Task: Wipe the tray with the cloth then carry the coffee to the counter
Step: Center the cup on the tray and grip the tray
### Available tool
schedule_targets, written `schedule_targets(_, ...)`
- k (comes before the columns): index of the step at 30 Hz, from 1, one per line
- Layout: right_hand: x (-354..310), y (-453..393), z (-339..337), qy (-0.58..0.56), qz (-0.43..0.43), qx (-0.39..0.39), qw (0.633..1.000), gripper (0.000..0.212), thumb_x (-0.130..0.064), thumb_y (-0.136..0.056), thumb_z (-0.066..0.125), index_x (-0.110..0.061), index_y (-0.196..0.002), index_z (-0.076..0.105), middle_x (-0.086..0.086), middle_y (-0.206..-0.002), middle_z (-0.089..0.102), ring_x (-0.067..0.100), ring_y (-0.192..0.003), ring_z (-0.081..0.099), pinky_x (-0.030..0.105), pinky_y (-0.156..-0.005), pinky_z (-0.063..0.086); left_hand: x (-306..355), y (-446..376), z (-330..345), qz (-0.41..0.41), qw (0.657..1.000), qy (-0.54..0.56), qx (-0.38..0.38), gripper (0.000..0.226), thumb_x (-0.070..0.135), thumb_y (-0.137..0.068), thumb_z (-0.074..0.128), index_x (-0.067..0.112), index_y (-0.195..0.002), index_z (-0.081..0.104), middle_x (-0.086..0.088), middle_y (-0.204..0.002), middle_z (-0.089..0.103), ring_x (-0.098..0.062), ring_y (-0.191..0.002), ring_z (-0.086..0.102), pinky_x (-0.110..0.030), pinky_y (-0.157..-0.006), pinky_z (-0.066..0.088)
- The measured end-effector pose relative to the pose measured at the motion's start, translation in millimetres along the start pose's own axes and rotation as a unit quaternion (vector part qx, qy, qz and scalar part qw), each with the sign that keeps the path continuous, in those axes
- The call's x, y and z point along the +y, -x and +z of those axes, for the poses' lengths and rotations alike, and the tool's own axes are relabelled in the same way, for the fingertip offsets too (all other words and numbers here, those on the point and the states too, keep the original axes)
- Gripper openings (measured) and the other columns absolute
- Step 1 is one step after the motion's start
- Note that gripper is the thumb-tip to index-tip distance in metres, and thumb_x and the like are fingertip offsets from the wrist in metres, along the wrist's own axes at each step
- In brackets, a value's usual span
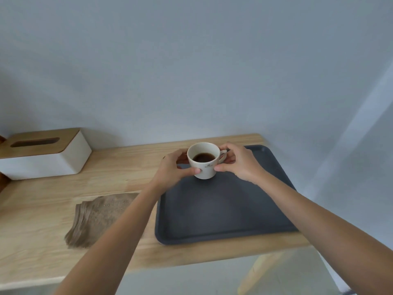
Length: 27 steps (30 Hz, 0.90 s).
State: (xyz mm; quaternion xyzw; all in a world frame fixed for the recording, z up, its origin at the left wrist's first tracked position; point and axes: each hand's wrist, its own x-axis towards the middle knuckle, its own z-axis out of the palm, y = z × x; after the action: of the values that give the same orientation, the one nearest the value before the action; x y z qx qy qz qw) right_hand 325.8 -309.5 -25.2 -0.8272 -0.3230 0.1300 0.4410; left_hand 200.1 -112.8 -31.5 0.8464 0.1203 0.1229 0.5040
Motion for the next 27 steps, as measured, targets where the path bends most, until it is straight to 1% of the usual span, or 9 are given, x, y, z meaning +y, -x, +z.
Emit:
schedule_targets(7, 28.0, 35.2, -33.7, 0.018, -0.005, 0.010, 1.000, 0.047, -0.027, -0.059, 0.088, -0.028, -0.097, 0.062, -0.006, -0.089, 0.073, 0.011, -0.082, 0.070, 0.040, -0.084, 0.057, 16.9, 9.7, 43.9, 0.009, 1.000, -0.012, -0.027, 0.069, 0.039, -0.061, 0.086, 0.026, -0.124, 0.061, 0.010, -0.113, 0.071, -0.004, -0.107, 0.063, -0.031, -0.093, 0.048)
schedule_targets(11, 40.7, 49.1, -32.7, 0.024, -0.015, 0.009, 1.000, 0.046, -0.028, -0.061, 0.088, -0.025, -0.098, 0.060, -0.007, -0.088, 0.072, 0.008, -0.080, 0.069, 0.038, -0.082, 0.057, 16.3, 16.7, 56.5, -0.008, 0.999, -0.019, -0.032, 0.068, 0.037, -0.062, 0.087, 0.028, -0.123, 0.060, 0.012, -0.114, 0.070, -0.003, -0.108, 0.062, -0.029, -0.092, 0.046)
schedule_targets(14, 45.0, 55.5, -28.1, 0.020, -0.023, 0.010, 0.999, 0.046, -0.028, -0.065, 0.086, -0.025, -0.100, 0.057, -0.007, -0.091, 0.070, 0.010, -0.084, 0.068, 0.039, -0.082, 0.056, 15.6, 21.9, 58.8, -0.016, 0.999, -0.020, -0.035, 0.069, 0.035, -0.063, 0.086, 0.028, -0.126, 0.059, 0.012, -0.116, 0.069, -0.004, -0.110, 0.061, -0.030, -0.092, 0.045)
schedule_targets(16, 43.0, 59.1, -29.5, 0.028, -0.033, -0.004, 0.999, 0.048, -0.028, -0.069, 0.083, -0.025, -0.108, 0.055, -0.006, -0.101, 0.069, 0.011, -0.094, 0.065, 0.037, -0.087, 0.053, 15.1, 23.0, 55.6, -0.026, 0.997, -0.029, -0.059, 0.073, 0.035, -0.065, 0.086, 0.030, -0.131, 0.055, 0.013, -0.122, 0.067, -0.003, -0.114, 0.059, -0.033, -0.095, 0.045)
schedule_targets(18, 45.9, 61.0, -37.1, 0.062, -0.027, -0.020, 0.997, 0.059, -0.031, -0.075, 0.079, -0.026, -0.125, 0.049, -0.003, -0.117, 0.063, 0.012, -0.111, 0.055, 0.032, -0.095, 0.043, 10.9, 23.2, 49.4, -0.038, 0.995, -0.080, -0.053, 0.081, 0.037, -0.065, 0.085, 0.029, -0.137, 0.049, 0.014, -0.134, 0.057, -0.003, -0.124, 0.051, -0.036, -0.104, 0.041)
schedule_targets(21, 62.3, 62.5, -56.9, 0.173, 0.038, 0.065, 0.982, 0.060, -0.032, -0.086, 0.067, -0.023, -0.139, 0.039, 0.007, -0.136, 0.050, 0.028, -0.127, 0.039, 0.041, -0.102, 0.037, 0.2, 27.2, 32.2, -0.075, 0.958, -0.263, 0.089, 0.076, 0.039, -0.076, 0.075, 0.018, -0.141, 0.044, -0.004, -0.146, 0.042, -0.023, -0.137, 0.036, -0.043, -0.110, 0.034)
schedule_targets(22, 70.1, 63.6, -63.2, 0.211, 0.071, 0.091, 0.971, 0.057, -0.029, -0.090, 0.062, -0.021, -0.141, 0.038, 0.010, -0.139, 0.046, 0.034, -0.128, 0.037, 0.044, -0.102, 0.036, -2.8, 30.6, 26.0, -0.106, 0.937, -0.310, 0.118, 0.070, 0.039, -0.081, 0.069, 0.016, -0.142, 0.042, -0.012, -0.148, 0.038, -0.031, -0.138, 0.032, -0.048, -0.108, 0.034)
schedule_targets(24, 84.4, 68.5, -69.2, 0.252, 0.121, 0.100, 0.955, 0.050, -0.024, -0.095, 0.053, -0.017, -0.142, 0.037, 0.016, -0.135, 0.045, 0.038, -0.122, 0.040, 0.044, -0.099, 0.039, -9.4, 36.5, 18.0, -0.165, 0.913, -0.355, 0.115, 0.061, 0.038, -0.090, 0.057, 0.014, -0.144, 0.038, -0.020, -0.147, 0.035, -0.040, -0.135, 0.031, -0.054, -0.104, 0.036)
schedule_targets(27, 94.2, 80.0, -66.0, 0.247, 0.129, 0.105, 0.955, 0.040, -0.022, -0.099, 0.043, -0.012, -0.138, 0.042, 0.016, -0.118, 0.052, 0.034, -0.105, 0.052, 0.043, -0.088, 0.048, -21.1, 40.4, 17.6, -0.161, 0.911, -0.369, 0.088, 0.052, 0.031, -0.096, 0.046, 0.008, -0.142, 0.039, -0.025, -0.136, 0.043, -0.044, -0.122, 0.045, -0.053, -0.096, 0.043)
